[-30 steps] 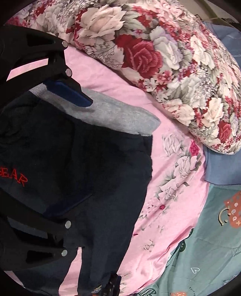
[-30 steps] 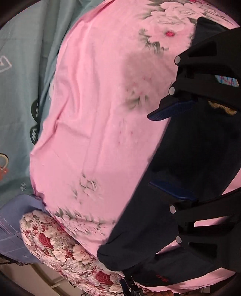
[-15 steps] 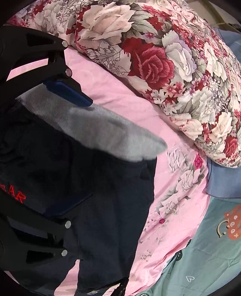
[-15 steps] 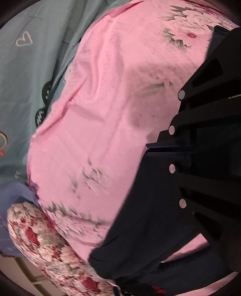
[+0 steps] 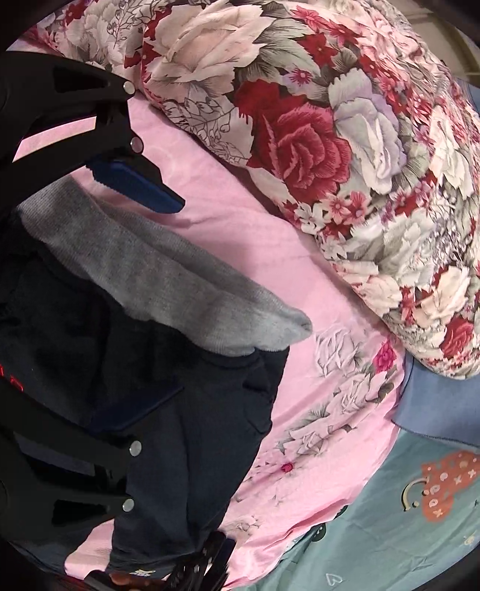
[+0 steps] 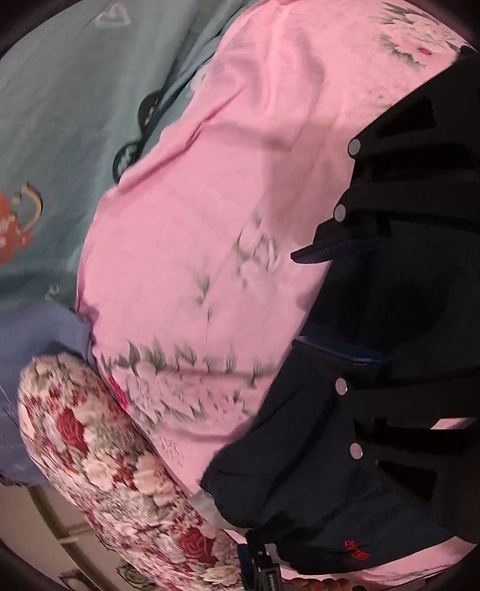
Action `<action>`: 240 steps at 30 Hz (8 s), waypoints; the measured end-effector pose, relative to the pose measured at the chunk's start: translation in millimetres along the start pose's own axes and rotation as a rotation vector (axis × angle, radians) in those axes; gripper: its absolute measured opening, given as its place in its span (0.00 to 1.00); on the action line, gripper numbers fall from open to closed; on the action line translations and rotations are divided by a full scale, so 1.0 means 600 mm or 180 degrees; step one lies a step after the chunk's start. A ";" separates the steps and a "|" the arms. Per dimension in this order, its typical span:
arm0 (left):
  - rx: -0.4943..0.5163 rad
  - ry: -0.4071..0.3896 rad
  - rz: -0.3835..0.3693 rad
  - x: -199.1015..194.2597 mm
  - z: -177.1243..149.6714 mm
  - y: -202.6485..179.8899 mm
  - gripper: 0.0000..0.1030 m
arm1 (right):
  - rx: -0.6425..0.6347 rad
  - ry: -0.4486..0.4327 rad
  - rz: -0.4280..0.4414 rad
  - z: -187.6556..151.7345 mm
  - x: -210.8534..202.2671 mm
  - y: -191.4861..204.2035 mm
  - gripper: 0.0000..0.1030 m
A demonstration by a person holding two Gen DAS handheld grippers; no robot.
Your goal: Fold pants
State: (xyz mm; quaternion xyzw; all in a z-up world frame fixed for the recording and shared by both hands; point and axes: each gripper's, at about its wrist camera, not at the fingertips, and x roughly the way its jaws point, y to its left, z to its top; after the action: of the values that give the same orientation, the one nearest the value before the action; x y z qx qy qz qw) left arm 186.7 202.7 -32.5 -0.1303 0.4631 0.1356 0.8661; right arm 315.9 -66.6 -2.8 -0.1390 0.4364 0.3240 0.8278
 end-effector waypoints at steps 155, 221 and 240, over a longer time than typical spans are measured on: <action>0.0012 0.0266 -0.0410 -0.147 -0.099 0.111 0.85 | 0.0877 -0.0534 0.0243 -0.349 -0.278 0.125 0.47; -0.0504 0.0831 -0.0046 -0.088 -0.128 0.129 0.68 | 0.1340 -0.0387 -0.0468 -0.353 -0.285 0.048 0.51; 0.0106 0.0332 -0.0194 -0.144 -0.124 0.014 0.80 | 0.2360 0.0494 -0.1372 -0.252 -0.122 -0.203 0.50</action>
State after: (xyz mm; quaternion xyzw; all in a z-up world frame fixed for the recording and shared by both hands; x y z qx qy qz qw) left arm 80.5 174.3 -1.1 -0.1368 0.5057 0.0944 0.8466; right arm 270.4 -265.7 -37.4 0.0558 0.5452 -0.0462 0.8352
